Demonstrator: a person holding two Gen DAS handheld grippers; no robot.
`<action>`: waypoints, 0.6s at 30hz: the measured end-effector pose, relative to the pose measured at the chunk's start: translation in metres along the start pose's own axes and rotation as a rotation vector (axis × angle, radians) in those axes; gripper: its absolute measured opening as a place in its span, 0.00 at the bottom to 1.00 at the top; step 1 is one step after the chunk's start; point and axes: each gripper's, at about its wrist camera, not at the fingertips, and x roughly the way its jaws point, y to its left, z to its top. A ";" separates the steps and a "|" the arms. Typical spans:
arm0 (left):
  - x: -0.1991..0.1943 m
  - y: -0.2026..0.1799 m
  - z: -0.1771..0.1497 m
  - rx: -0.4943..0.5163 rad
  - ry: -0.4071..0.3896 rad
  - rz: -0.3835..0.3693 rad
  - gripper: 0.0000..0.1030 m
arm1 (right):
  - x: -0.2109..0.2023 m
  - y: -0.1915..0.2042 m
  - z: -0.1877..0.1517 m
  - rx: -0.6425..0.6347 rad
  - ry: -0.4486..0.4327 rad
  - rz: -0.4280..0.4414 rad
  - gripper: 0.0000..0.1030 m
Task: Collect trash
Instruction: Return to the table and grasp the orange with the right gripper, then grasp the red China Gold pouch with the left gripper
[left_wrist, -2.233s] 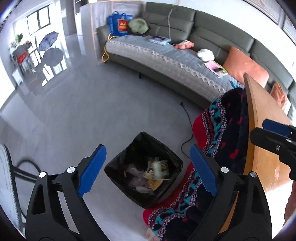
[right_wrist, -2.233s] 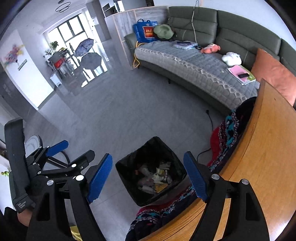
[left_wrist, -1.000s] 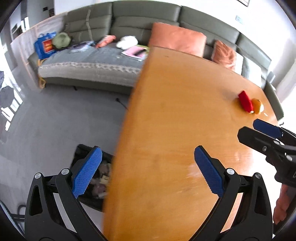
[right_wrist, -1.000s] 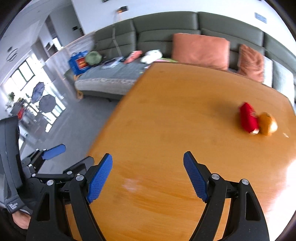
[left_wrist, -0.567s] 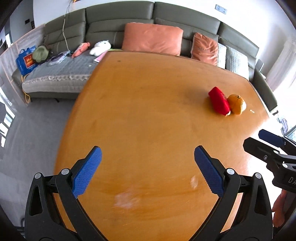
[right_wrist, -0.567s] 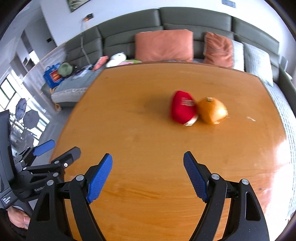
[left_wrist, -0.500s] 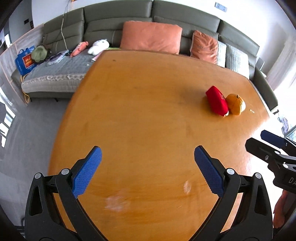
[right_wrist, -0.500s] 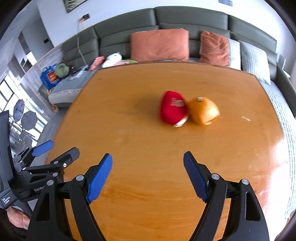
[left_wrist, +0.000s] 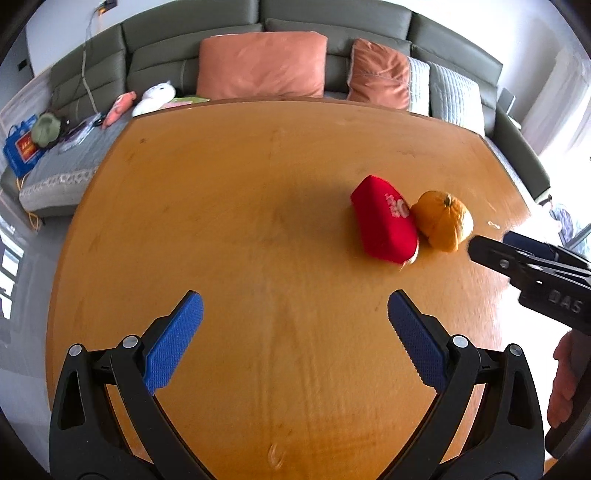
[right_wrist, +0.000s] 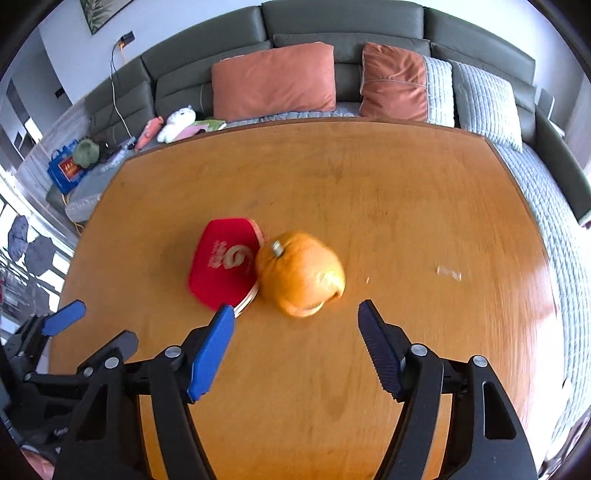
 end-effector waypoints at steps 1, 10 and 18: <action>0.003 -0.003 0.003 0.007 0.004 -0.003 0.94 | 0.006 -0.001 0.003 -0.009 0.006 -0.007 0.69; 0.030 -0.024 0.023 0.032 0.052 -0.039 0.94 | 0.050 -0.006 0.029 -0.031 0.085 0.077 0.66; 0.050 -0.042 0.041 0.025 0.088 -0.050 0.94 | 0.023 -0.032 0.023 0.038 0.011 0.024 0.46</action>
